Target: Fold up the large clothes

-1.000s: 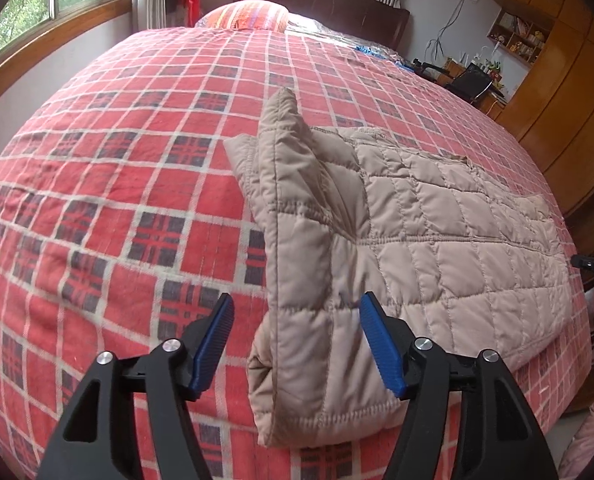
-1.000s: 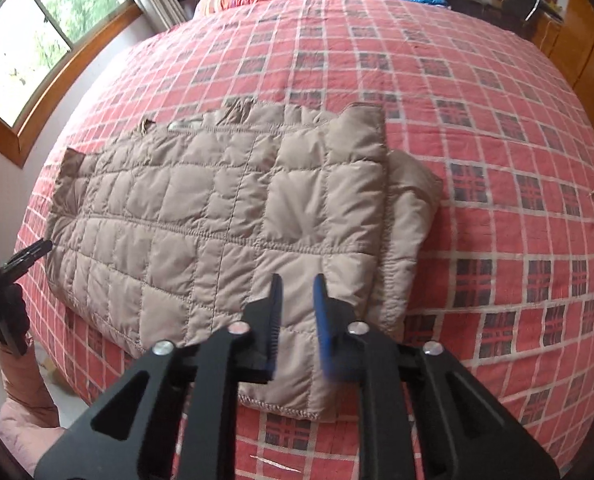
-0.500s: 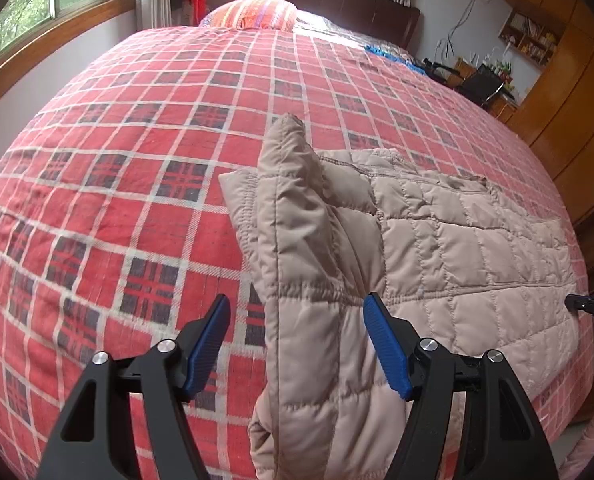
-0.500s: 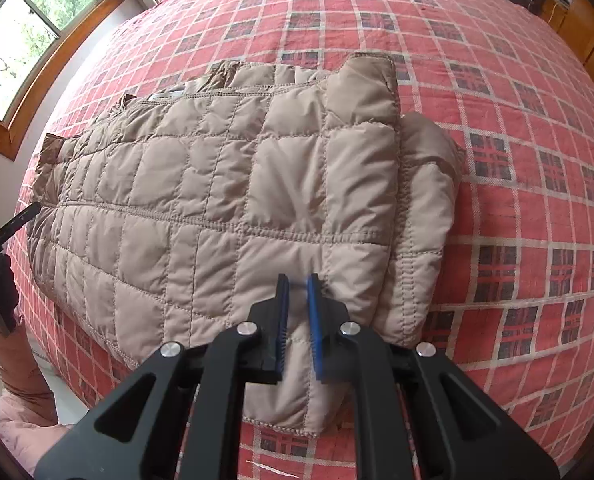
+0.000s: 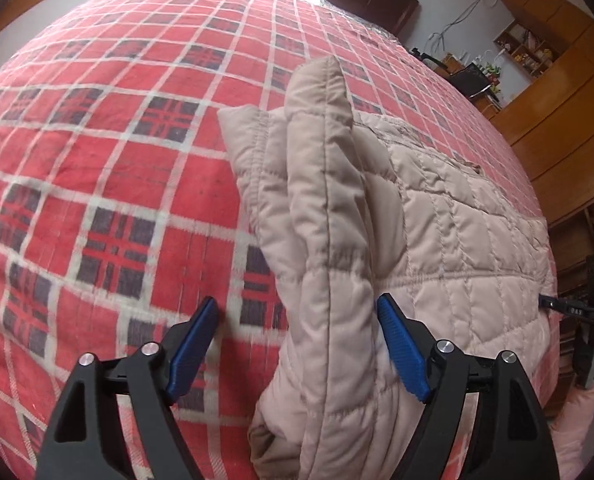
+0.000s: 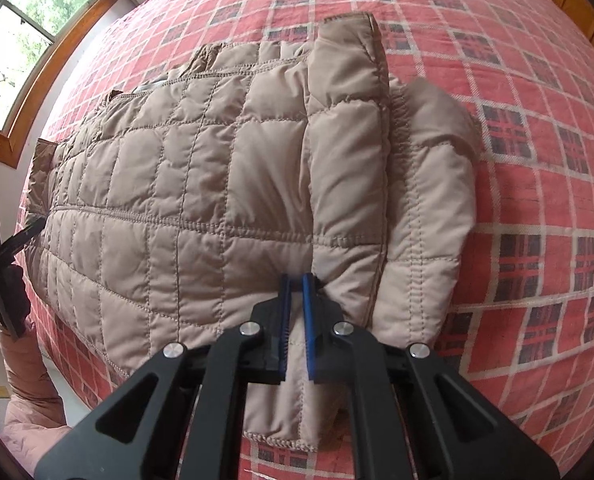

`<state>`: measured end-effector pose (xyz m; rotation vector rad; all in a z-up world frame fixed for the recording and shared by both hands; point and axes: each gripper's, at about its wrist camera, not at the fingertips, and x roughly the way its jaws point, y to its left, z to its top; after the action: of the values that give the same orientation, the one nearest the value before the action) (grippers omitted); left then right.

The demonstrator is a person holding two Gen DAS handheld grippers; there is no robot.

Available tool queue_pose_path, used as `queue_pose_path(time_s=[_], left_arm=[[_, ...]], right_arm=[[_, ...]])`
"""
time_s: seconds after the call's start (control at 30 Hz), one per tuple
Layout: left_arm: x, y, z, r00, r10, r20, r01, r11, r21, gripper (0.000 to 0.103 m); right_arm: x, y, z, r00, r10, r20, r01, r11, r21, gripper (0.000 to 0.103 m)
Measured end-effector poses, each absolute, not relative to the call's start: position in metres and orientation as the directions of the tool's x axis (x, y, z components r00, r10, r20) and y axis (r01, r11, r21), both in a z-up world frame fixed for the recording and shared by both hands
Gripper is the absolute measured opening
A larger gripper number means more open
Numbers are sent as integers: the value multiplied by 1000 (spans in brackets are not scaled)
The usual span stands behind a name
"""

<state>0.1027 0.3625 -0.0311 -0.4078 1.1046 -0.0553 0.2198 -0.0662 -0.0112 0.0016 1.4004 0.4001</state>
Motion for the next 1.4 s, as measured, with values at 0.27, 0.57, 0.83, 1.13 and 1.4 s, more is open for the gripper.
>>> queue_pose_path(time_s=[0.27,0.57,0.83,1.13,1.4], left_arm=[[133,367,-39,419,-296,-858,-160,907,-391,84],[112,347,-35,394,-257,-882,-86,946,-314,83],[135,345,-29,389,-374,-842,-135,881,-453,22],[118,295,43,482,-328,-812,-103,899,-425,15],[139,215,82,478,-295,-827,-46,932,-359,16]], right_arm=[[236,-80,-7,95,272,-958,-249,938,241,4],[238,-92,-11,97,295,-950,-260,929,262,1],[223,-84,-17,115,291,-950,-278,927,251,1],[216,-96,-15,114,313,-943,-279,921,272,1],[213,-99,-7,116,317,-941,-277,921,275,1]])
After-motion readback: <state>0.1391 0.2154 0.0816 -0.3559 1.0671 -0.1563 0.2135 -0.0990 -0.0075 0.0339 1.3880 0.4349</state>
